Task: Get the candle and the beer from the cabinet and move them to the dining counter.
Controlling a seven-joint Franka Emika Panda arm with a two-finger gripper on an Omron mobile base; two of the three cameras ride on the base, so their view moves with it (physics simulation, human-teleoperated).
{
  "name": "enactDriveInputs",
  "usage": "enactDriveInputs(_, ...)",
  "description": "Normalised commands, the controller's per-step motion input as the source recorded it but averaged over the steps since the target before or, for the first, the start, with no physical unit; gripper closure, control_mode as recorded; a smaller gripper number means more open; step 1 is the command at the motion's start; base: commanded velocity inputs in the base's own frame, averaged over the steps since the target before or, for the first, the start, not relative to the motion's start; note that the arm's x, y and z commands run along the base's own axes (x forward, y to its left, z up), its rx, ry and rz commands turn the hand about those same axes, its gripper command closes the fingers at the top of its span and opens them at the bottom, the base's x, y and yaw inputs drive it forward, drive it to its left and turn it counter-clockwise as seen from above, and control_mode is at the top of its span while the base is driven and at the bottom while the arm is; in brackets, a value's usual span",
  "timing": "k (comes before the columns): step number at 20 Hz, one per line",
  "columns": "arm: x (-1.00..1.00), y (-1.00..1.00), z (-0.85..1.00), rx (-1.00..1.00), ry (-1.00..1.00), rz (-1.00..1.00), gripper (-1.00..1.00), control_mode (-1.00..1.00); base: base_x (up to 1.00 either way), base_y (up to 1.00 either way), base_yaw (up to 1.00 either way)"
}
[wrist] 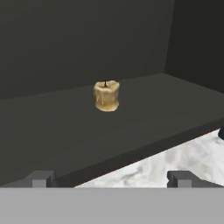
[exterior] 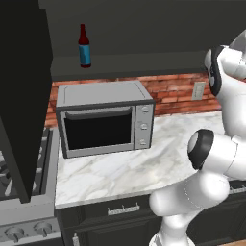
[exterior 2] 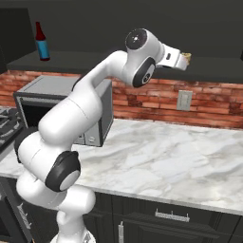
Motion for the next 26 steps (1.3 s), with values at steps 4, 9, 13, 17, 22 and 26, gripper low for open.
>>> enactDriveInputs(4, 0.24, -0.09, -0.03, 0.0, 0.0, 0.0, -1.0, -1.0, 0.0, 0.0, 0.0)
enactDriveInputs(9, 0.34, 0.0, 0.0, 0.0, 0.0, 0.0, -1.0, -1.0, 0.0, 0.0, 0.0)
enactDriveInputs(13, 0.28, 0.0, -0.01, 0.0, 0.0, 0.0, -1.0, -1.0, 0.0, 0.0, 0.0)
enactDriveInputs(17, 0.22, -0.08, 0.0, 0.0, 0.0, 0.0, -1.0, -1.0, 0.0, 0.0, 0.0)
enactDriveInputs(22, 0.15, -0.16, 0.0, 0.0, 0.0, 0.0, -1.0, -1.0, 0.0, 0.0, 0.0)
enactDriveInputs(26, 0.14, -0.15, -0.01, 0.0, 0.0, 0.0, -1.0, -1.0, 0.0, 0.0, 0.0)
